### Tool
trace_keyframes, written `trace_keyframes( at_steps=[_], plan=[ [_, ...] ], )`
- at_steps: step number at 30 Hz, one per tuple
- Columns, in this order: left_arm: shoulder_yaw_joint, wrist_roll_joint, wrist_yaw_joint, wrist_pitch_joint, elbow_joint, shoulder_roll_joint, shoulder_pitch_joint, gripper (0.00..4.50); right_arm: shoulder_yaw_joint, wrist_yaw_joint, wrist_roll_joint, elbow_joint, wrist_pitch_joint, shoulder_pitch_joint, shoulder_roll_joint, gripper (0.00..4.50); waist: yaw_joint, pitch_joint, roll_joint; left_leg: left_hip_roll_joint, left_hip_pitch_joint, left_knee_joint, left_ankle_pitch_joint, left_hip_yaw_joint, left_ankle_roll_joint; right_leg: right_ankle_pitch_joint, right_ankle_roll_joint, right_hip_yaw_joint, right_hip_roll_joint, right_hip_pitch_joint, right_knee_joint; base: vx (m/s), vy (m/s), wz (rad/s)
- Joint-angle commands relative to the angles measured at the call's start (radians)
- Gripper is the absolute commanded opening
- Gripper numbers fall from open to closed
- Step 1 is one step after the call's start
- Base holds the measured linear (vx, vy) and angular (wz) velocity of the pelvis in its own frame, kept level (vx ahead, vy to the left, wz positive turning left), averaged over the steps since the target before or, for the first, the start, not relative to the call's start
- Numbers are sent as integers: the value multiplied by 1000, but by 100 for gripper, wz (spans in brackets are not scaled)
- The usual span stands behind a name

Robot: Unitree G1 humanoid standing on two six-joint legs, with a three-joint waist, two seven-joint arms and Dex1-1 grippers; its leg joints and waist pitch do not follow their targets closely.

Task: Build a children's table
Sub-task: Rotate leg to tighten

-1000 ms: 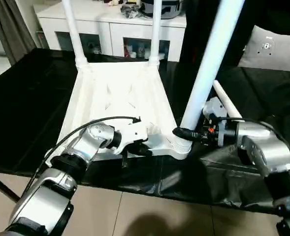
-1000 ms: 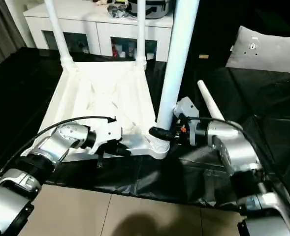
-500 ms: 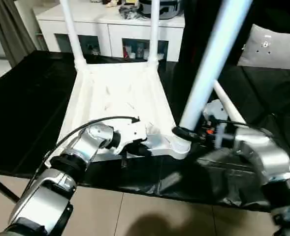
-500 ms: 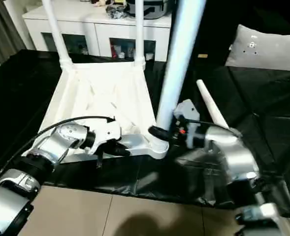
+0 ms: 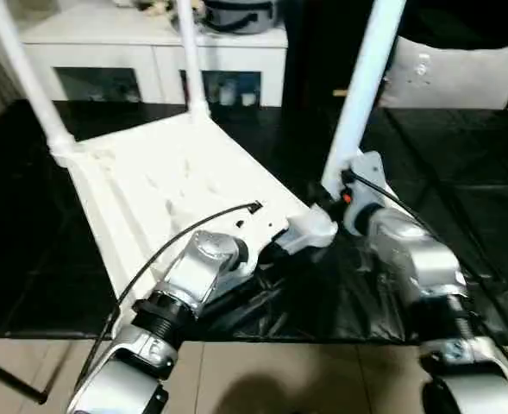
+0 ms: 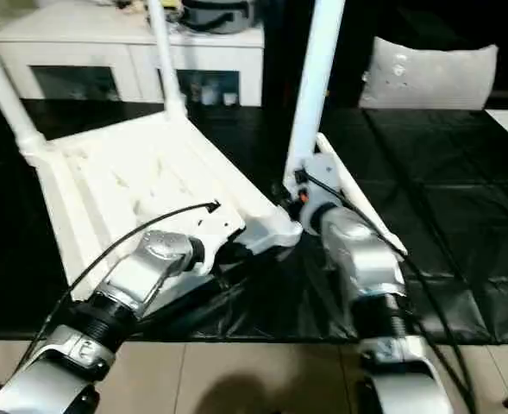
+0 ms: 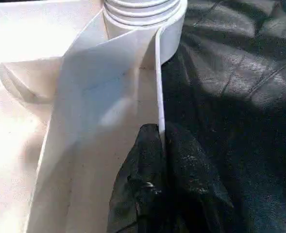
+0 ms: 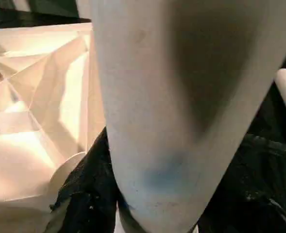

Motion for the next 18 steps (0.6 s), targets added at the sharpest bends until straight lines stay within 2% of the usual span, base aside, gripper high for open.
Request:
trace_keyframes(
  at_steps=[1,2,4,6,7,8,10,13,14,15,17,18],
  plan=[
    [-16,23,10,15,-48,1,-4,0,21,-14,-12,108,93,41,26,184,-3,-29,-2,46,-11,-90,-411,-34,22,-624,17,40,-92,24,-88,0,0,0],
    [-16,16,10,16,-58,-1,1,0,12,-18,-12,120,91,36,27,184,-2,-30,-2,49,-18,-93,-380,-33,26,-587,-2,48,-93,26,-82,0,0,0],
    [-22,11,11,17,-67,-1,4,0,11,-20,-16,138,84,29,26,184,0,-28,-1,51,-16,-93,-366,-30,31,-568,-25,53,-92,22,-80,0,0,0],
    [-27,12,13,19,-72,-1,7,0,13,-18,-18,151,75,24,25,184,0,-28,-1,54,-23,-96,-357,-31,32,-540,-41,57,-92,27,-72,0,0,0],
    [-30,12,10,13,-73,0,8,0,18,-7,-21,163,59,20,20,184,0,-29,2,54,-21,-96,-357,-31,32,-532,-44,58,-91,26,-72,0,0,0],
    [-34,11,8,9,-76,0,10,0,23,0,-22,173,45,17,16,184,-1,-28,0,54,-22,-97,-359,-30,33,-524,-50,60,-92,26,-71,0,0,0],
    [-42,8,-1,-9,-82,4,12,0,18,17,-18,194,3,9,15,240,-3,-29,0,55,-24,-97,-357,-30,34,-517,-59,62,-93,27,-68,0,0,0],
    [-50,11,-9,-19,-93,18,22,0,6,45,-10,205,-39,7,16,262,1,-33,-1,55,-22,-94,-330,-26,40,-490,-86,71,-95,25,-63,0,0,0],
    [-48,13,-4,-23,-89,22,22,0,14,62,-13,201,-49,11,11,270,9,-38,-3,57,-31,-91,-275,-23,46,-438,-103,78,-99,30,-56,0,0,0],
    [-48,14,-3,-23,-88,23,22,0,15,63,-13,200,-51,12,10,285,19,-42,-8,58,-36,-90,-216,-21,62,-375,-123,84,-93,32,-40,0,0,0],
    [-44,14,1,-26,-82,28,19,0,12,79,-4,183,-61,24,9,300,32,-39,-6,55,-30,-85,-177,-12,79,-352,-148,89,-92,25,-36,0,0,0],
    [-41,13,3,-27,-81,29,19,0,11,88,1,175,-68,31,7,315,38,-38,-10,54,-30,-83,-166,-9,85,-361,-154,92,-90,24,-33,0,0,0]
  ],
)
